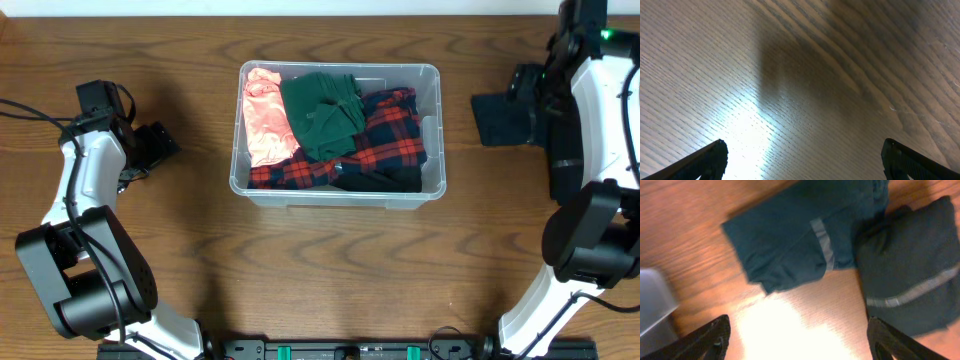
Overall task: Pack container
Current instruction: 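Withdraw right arm back toward the dark garments on the right, then grasp the dark navy garment with the right gripper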
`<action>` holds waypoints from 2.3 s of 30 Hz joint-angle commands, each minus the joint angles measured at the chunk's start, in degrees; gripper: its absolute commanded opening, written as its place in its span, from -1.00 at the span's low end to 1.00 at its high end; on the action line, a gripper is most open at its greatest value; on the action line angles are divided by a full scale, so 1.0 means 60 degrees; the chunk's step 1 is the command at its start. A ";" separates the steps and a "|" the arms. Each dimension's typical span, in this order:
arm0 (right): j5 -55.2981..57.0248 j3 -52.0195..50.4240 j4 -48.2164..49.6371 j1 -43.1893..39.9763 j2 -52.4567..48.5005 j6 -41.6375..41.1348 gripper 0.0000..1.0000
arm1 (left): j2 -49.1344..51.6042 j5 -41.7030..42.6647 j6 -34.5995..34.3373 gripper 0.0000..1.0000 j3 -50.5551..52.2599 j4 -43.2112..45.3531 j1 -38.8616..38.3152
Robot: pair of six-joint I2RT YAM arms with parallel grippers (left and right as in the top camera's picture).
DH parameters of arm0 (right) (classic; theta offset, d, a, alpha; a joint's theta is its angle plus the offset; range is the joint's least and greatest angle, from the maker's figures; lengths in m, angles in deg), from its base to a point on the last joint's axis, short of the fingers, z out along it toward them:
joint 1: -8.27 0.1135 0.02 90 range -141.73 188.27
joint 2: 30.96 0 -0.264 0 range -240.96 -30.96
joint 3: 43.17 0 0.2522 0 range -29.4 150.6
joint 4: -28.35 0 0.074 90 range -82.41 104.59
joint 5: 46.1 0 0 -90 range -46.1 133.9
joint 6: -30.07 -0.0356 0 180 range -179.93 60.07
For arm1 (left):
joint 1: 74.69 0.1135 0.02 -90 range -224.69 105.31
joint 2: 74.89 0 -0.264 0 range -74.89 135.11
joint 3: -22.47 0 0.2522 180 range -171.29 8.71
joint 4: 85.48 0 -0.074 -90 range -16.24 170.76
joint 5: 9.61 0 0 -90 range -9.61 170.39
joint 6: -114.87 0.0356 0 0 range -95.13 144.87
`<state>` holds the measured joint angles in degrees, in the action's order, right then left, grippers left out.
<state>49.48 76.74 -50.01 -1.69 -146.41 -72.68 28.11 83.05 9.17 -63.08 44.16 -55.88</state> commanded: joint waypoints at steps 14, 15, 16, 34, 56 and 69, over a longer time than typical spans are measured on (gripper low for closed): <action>-0.1235 -0.3559 0.4772 0.0528 -0.0310 0.4481 0.36 | 0.0058 -0.0025 -0.0084 0.96 0.0055 -0.0007 0.0022; -0.1231 -0.3683 0.4987 0.0594 -0.0317 0.4674 0.35 | 0.0058 -0.0025 -0.0084 0.96 0.0055 -0.0007 0.0025; -0.1228 -0.3789 0.5220 0.0656 -0.0350 0.4805 0.35 | 0.0058 -0.0025 -0.0084 0.96 0.0055 -0.0007 0.0022; 0.0448 -0.3909 0.6368 0.0863 -0.1137 0.4918 0.08 | 0.0058 -0.0025 -0.0084 0.96 0.0055 -0.0007 0.0022; 0.0750 -0.1698 0.3595 0.1075 0.0648 0.3796 -0.98 | 0.0058 -0.0025 -0.0084 0.96 0.0055 -0.0007 0.0022; 0.0576 0.0674 0.1111 0.2124 0.2055 0.3129 -0.98 | 0.0058 -0.0025 -0.0084 0.96 0.0055 -0.0007 0.0022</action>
<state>52.74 79.24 -42.62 8.80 -134.96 -52.45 28.11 83.05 9.17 -63.08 44.18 -55.88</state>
